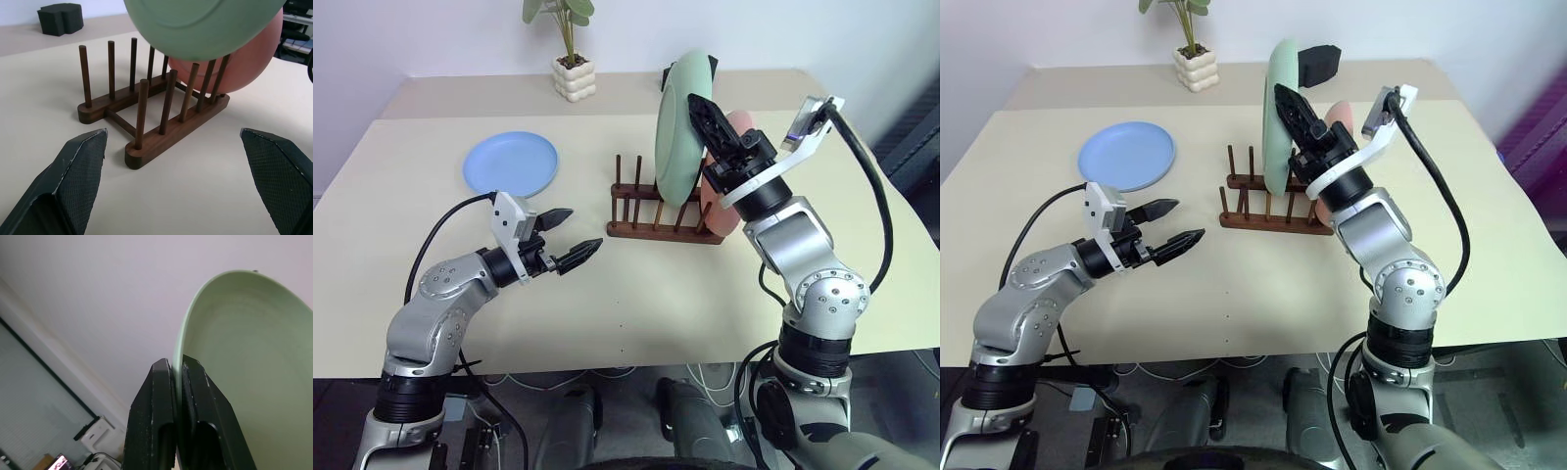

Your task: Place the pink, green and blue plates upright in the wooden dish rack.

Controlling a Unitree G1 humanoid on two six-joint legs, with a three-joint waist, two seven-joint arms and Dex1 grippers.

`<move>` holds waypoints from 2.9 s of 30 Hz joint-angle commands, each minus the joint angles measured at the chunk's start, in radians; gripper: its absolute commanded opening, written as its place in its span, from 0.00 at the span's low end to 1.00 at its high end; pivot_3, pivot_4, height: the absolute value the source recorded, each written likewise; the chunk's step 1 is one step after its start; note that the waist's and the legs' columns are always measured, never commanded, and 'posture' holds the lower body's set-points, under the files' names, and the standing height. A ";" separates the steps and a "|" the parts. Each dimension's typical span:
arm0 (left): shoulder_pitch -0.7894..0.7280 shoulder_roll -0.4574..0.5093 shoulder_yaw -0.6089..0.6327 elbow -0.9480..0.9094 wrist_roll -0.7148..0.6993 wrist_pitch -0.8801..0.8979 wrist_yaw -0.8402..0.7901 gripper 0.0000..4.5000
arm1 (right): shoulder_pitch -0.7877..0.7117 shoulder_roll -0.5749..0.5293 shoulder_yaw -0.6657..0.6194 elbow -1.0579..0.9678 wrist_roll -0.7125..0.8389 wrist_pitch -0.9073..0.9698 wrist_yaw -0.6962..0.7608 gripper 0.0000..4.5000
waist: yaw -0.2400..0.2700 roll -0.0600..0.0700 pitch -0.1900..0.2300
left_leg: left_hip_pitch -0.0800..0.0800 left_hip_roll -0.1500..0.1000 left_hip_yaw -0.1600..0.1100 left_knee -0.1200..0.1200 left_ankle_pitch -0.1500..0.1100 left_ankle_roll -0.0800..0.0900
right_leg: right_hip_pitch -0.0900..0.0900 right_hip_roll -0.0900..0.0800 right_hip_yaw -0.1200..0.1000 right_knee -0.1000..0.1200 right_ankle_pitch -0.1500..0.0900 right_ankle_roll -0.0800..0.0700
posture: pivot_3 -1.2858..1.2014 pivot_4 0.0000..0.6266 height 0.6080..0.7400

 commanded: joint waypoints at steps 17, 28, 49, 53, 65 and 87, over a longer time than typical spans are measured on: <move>-0.006 0.008 0.008 -0.020 -0.004 -0.012 -0.003 1.00 | 0.022 0.002 -0.002 -0.002 -0.011 -0.019 -0.052 0.01 | 0.000 0.000 0.000 | -0.001 0.000 0.000 0.000 0.000 0.000 | -0.001 0.000 0.000 0.000 0.000 0.000 | 0.52 0.24 0.97; -0.005 0.008 0.007 -0.021 -0.004 -0.012 -0.003 1.00 | 0.030 0.000 0.001 0.013 -0.022 -0.011 -0.074 0.08 | 0.000 0.000 0.000 | -0.002 0.000 0.000 0.000 0.000 0.000 | -0.002 0.000 0.000 0.000 0.000 0.000 | 0.52 0.24 0.97; -0.001 0.010 0.005 -0.023 -0.001 -0.013 -0.005 1.00 | -0.036 -0.125 0.030 -0.013 -0.164 -0.002 0.085 0.99 | 0.000 0.000 0.000 | -0.003 0.000 0.000 0.000 0.000 0.000 | -0.003 0.000 0.000 -0.001 0.000 0.000 | 0.52 0.24 0.97; -0.003 0.007 0.005 -0.020 0.003 -0.019 -0.002 1.00 | -0.057 -0.184 0.043 -0.013 -0.222 0.001 0.157 0.99 | 0.001 0.000 0.000 | -0.004 0.000 0.000 0.000 0.000 0.000 | -0.003 0.000 0.000 -0.001 0.000 0.000 | 0.52 0.24 0.97; -0.317 -0.052 0.289 0.388 0.088 0.037 0.512 1.00 | -0.104 -0.501 0.189 -0.006 -0.633 -0.156 0.660 0.99 | 0.001 -0.002 0.001 | -0.004 -0.002 0.000 0.001 0.000 0.000 | -0.003 0.001 -0.003 -0.001 0.002 0.004 | 0.52 0.24 0.97; -0.779 -0.034 0.336 1.287 0.207 0.050 0.752 0.88 | -0.095 -0.400 0.192 -0.005 -0.758 -0.192 0.736 1.00 | 0.007 -0.005 0.001 | -0.005 -0.005 -0.002 0.001 0.000 0.000 | -0.004 -0.001 -0.005 0.001 0.003 0.005 | 0.52 0.24 0.97</move>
